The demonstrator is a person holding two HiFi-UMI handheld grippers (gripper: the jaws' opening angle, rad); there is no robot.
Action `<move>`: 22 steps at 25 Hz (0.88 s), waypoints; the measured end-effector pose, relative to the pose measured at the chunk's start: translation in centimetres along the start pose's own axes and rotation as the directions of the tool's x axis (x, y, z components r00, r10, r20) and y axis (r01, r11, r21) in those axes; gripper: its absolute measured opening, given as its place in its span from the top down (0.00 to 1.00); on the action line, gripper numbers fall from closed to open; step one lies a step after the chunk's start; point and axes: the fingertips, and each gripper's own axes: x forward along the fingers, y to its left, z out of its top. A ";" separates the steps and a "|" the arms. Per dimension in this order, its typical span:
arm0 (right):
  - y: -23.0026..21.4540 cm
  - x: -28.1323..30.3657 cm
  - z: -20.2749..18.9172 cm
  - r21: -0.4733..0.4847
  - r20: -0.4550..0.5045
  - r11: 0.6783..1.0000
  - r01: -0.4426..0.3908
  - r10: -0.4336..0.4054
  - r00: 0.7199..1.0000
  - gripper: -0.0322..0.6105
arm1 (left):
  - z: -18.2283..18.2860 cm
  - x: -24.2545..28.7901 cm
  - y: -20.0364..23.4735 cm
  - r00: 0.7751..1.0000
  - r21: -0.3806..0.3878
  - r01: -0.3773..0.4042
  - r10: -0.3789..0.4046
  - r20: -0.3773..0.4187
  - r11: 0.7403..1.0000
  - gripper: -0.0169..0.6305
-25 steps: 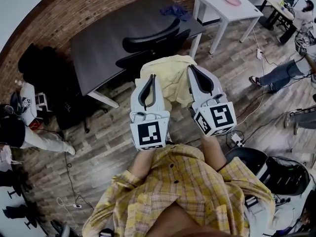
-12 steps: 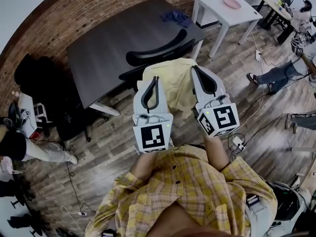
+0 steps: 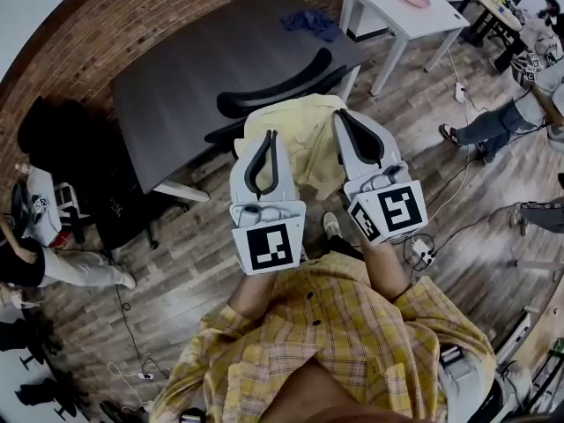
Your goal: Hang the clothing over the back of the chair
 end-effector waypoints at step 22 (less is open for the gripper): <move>-5.2 4.9 5.0 -0.022 0.104 0.983 -0.183 0.185 0.977 0.94 | 4.4 6.4 -0.9 0.988 0.085 -0.145 0.139 0.069 0.986 0.97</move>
